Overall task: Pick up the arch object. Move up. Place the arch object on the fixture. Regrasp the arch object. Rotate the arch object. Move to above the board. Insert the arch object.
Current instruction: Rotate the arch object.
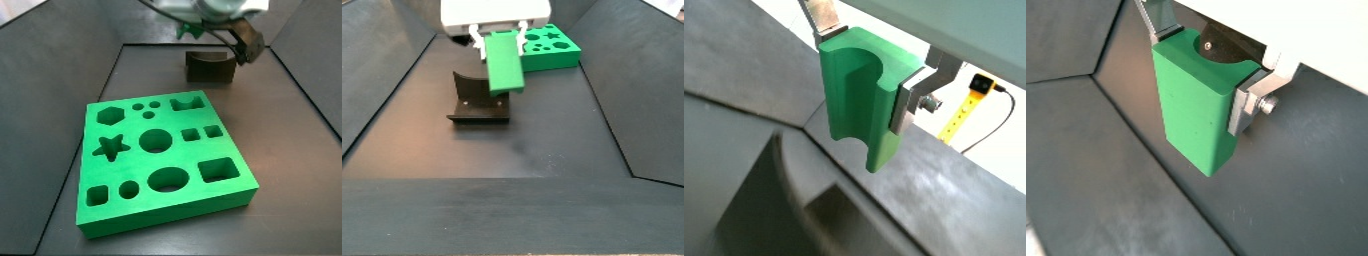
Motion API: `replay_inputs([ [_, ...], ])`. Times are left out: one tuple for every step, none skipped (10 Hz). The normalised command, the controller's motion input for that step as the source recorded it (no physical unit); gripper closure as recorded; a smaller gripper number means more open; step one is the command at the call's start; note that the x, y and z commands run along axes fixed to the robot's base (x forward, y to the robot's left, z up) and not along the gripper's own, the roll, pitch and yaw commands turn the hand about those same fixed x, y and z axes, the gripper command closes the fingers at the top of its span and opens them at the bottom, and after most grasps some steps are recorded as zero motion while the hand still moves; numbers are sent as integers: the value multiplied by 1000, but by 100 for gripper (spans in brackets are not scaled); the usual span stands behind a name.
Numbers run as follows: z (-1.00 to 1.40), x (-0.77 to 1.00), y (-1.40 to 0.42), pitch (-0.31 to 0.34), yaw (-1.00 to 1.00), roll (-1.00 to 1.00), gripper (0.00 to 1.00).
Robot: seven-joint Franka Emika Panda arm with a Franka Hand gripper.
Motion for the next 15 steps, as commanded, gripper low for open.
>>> replay_inputs([
  [1000,-932,86,-120,-56,-134,100],
  [1000,-959,80,-115,-80,-134,100],
  [1000,-988,78,-107,-93,-141,100],
  [968,-1000,71,-91,-104,-145,100],
  [940,-1000,66,-84,-107,-145,100],
  [869,-1000,56,-62,-109,-147,100],
  [779,-968,49,-55,-105,-150,100],
  [612,-861,40,-43,-97,-150,100],
  [391,-710,26,-33,-89,-149,100],
  [216,-597,22,-31,-81,-152,100],
  [58,-480,28,-34,-73,-142,100],
  [11,-340,29,-29,-64,-122,100],
  [36,-190,16,-22,-48,-123,100],
  [0,0,0,-112,-1000,-963,100],
  [12,-3,35,-90,-1000,-964,100],
])
